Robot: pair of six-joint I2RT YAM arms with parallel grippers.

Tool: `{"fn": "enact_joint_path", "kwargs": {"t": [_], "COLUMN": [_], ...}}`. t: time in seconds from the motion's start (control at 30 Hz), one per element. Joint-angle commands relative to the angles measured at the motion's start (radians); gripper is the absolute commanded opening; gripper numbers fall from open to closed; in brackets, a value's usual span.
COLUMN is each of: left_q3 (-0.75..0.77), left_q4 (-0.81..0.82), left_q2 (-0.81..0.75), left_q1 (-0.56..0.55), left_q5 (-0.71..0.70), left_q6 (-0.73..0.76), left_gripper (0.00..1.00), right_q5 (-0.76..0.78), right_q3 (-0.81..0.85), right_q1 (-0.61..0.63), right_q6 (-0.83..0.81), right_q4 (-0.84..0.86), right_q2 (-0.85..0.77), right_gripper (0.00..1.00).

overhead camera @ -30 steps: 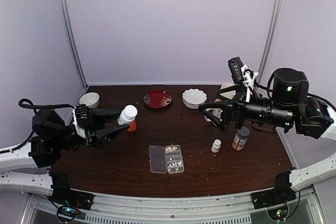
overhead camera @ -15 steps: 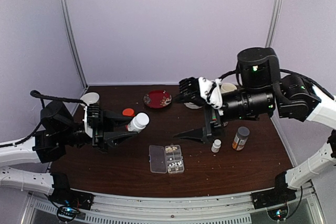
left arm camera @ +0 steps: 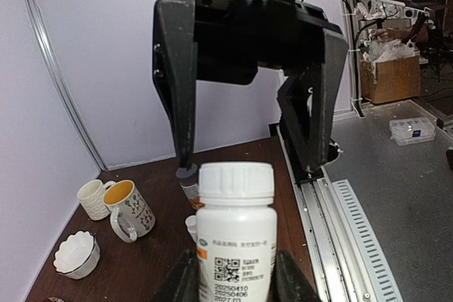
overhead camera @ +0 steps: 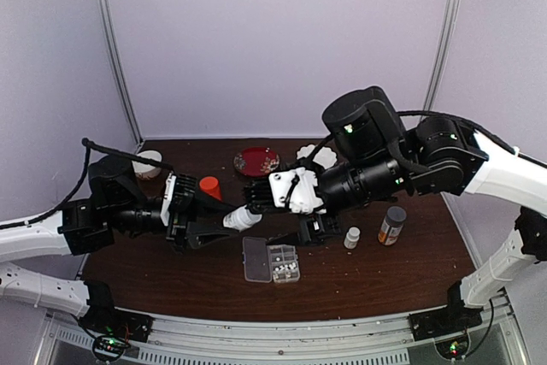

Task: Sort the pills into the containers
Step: Pass from the left arm to the right

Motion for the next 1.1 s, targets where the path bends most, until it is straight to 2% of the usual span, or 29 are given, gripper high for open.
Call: {"fn": "enact_joint_path", "kwargs": {"t": [0.0, 0.27, 0.63, 0.9, 1.07], "left_q3": [0.057, 0.06, 0.069, 0.068, 0.066], "left_q4": [-0.034, -0.028, -0.017, -0.015, -0.013], "left_q2": [0.012, 0.015, 0.034, 0.034, 0.035], "left_q1": [-0.001, -0.002, -0.003, -0.004, -0.003], "left_q5": [0.039, 0.052, 0.07, 0.075, 0.075], "left_q6": [0.029, 0.03, 0.026, 0.024, 0.021], "left_gripper": [0.0, 0.0, 0.0, 0.0, 0.0], "right_q5": [0.031, 0.049, 0.071, 0.086, 0.096], "right_q3": [0.028, 0.035, 0.043, 0.053, 0.055], "right_q1": [0.007, 0.02, 0.033, 0.04, 0.041], "right_q6": [-0.019, -0.023, -0.027, -0.031, -0.031], "right_q4": [0.007, 0.022, 0.044, 0.047, 0.051], "right_q2": [-0.006, 0.007, 0.028, 0.042, 0.047], "right_gripper": [0.67, 0.58, 0.54, 0.39, 0.34]}}
